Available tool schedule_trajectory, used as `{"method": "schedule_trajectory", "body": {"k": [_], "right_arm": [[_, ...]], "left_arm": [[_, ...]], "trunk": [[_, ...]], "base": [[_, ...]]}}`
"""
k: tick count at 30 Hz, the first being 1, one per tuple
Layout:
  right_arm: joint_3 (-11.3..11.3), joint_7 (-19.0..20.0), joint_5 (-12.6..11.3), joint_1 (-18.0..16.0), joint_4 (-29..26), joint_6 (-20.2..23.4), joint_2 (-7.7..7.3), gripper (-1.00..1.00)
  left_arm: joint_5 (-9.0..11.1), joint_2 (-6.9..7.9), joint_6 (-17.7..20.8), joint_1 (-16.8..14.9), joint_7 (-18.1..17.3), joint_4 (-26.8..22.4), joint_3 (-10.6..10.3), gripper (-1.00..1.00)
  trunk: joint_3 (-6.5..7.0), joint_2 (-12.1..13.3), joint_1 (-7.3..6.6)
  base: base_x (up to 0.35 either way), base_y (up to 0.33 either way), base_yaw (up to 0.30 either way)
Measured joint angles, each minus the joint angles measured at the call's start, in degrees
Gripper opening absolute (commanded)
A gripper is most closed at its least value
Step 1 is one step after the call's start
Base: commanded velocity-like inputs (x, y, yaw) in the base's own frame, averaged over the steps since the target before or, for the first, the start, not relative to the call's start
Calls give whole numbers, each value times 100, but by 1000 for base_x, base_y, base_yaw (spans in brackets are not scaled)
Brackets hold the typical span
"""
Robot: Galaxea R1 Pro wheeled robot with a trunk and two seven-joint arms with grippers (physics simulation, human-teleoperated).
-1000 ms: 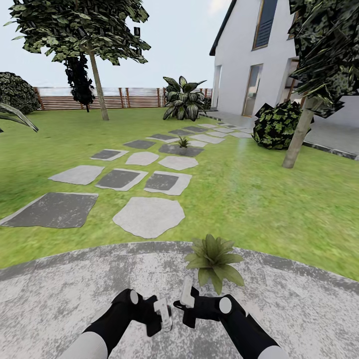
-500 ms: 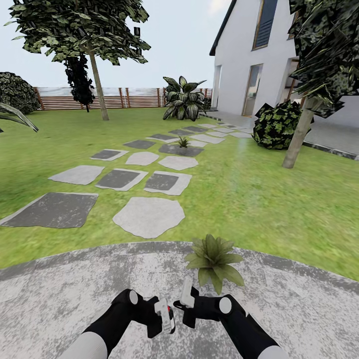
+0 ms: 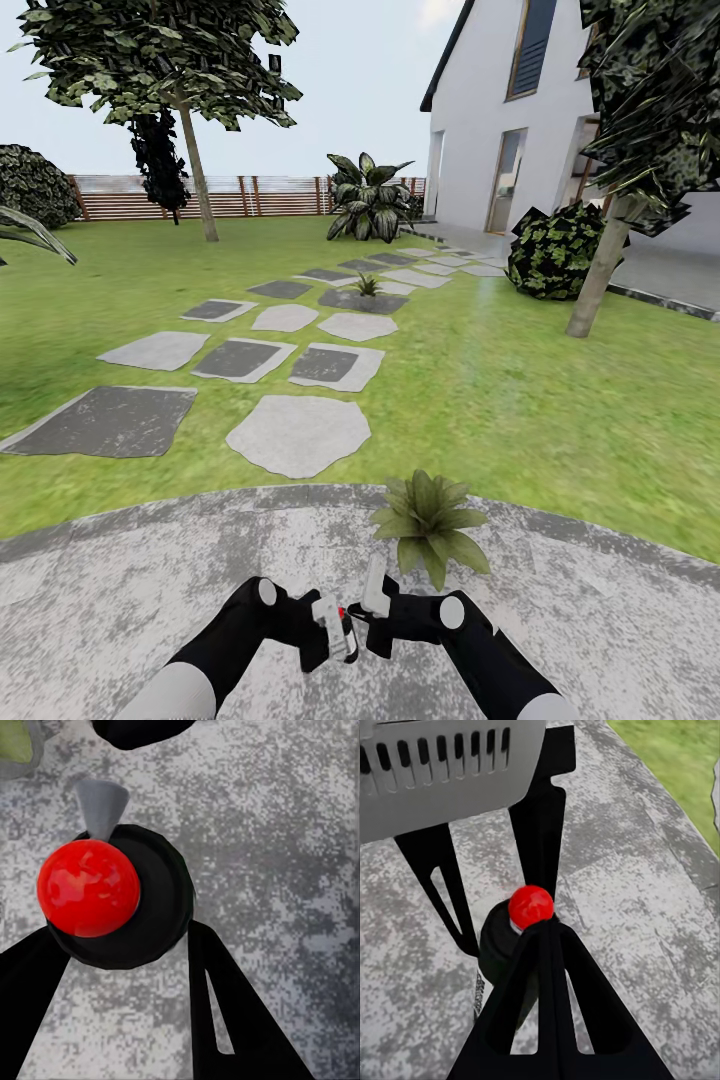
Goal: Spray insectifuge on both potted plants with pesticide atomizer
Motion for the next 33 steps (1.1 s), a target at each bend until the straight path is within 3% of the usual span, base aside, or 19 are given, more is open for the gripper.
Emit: {"method": "schedule_trajectory", "body": {"k": [33], "right_arm": [[4, -3, 8, -1, 5, 0, 0, -100]], "left_arm": [[65, -5, -196, -5, -49, 7, -3, -100]], "trunk": [[0, 0, 0]], "base": [[0, 0, 0]]}}
